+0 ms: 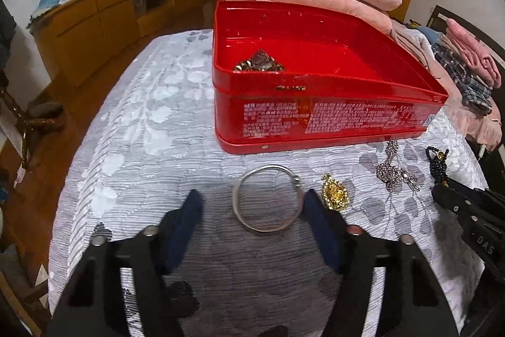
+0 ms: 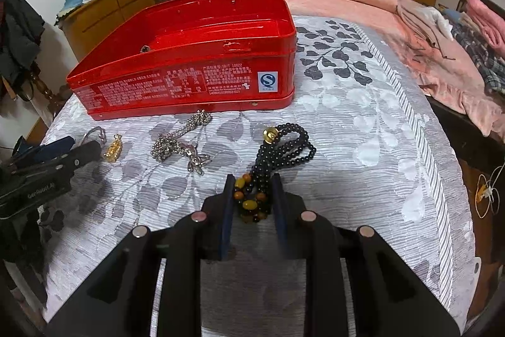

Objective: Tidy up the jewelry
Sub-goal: 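Grasp black bead strand with right gripper while left gripper grasps silver bangle, then carry bead strand and bangle into red tin and open both grippers, then withdraw both grippers toward the gold pendant and silver chain, then grasp silver chain with right gripper while left gripper grasps gold pendant, then carry chain and pendant into red tin and open both grippers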

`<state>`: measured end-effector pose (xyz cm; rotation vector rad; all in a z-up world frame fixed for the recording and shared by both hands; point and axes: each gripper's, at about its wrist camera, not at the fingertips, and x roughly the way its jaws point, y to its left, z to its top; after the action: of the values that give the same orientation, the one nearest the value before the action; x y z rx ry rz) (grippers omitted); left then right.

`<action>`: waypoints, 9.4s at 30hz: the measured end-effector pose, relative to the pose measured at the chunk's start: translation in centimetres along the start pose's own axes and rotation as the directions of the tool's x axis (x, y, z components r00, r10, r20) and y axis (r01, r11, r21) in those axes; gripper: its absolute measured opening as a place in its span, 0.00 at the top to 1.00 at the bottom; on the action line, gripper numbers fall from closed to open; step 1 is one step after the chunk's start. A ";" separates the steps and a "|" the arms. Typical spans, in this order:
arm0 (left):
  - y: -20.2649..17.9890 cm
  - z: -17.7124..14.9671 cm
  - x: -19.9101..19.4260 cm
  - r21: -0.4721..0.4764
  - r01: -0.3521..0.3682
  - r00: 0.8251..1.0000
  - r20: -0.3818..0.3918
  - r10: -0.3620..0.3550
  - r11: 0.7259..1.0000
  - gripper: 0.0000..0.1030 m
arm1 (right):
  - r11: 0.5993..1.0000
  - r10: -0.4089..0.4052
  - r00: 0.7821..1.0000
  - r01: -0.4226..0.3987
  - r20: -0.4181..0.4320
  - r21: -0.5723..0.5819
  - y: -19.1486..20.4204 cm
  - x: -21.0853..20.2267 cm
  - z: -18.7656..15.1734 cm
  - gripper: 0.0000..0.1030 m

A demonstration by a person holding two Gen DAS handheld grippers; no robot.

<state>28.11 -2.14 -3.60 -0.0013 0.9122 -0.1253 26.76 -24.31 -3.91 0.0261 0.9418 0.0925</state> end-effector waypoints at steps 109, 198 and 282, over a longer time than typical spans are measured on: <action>2.0 4.7 -5.8 -0.056 0.072 0.972 0.229 -0.057 0.996 0.10 | 0.998 0.024 0.983 -0.012 0.183 -0.063 2.3 -4.5 6.0 0.07; -5.0 0.2 0.6 0.074 0.025 1.000 -0.002 -0.025 0.997 0.47 | 0.997 0.079 0.997 -0.079 0.004 -0.022 0.6 1.2 1.5 0.83; -2.9 12.5 -3.2 -0.002 0.085 0.958 0.274 -0.081 0.996 0.80 | 0.984 0.168 0.958 -0.149 0.234 -0.096 2.2 -4.8 14.8 0.84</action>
<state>35.78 -5.28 6.74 -0.0687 0.6360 -0.1916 35.75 -22.30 8.83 0.0405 0.6905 0.2691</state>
